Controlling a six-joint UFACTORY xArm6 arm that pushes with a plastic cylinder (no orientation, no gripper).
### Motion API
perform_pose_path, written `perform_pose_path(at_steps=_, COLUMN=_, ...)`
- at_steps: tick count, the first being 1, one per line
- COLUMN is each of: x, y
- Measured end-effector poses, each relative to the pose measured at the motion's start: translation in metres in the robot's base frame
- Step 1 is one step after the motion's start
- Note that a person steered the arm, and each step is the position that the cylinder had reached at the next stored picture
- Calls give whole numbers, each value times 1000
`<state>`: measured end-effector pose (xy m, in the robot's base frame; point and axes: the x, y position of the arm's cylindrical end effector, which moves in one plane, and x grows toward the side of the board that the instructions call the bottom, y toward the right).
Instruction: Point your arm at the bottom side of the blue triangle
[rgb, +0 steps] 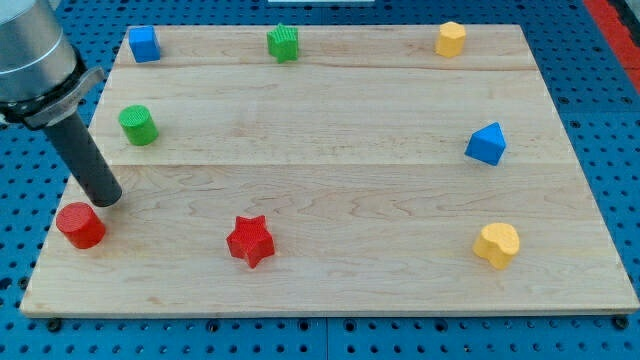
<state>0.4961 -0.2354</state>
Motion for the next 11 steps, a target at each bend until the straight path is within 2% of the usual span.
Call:
perform_pose_path(at_steps=3, x=10, y=7)
perform_pose_path(at_steps=5, x=5, y=101)
perform_pose_path(at_steps=7, x=1, y=137)
perform_pose_path(at_steps=10, x=-4, y=259)
perform_pose_path(at_steps=11, x=-15, y=339)
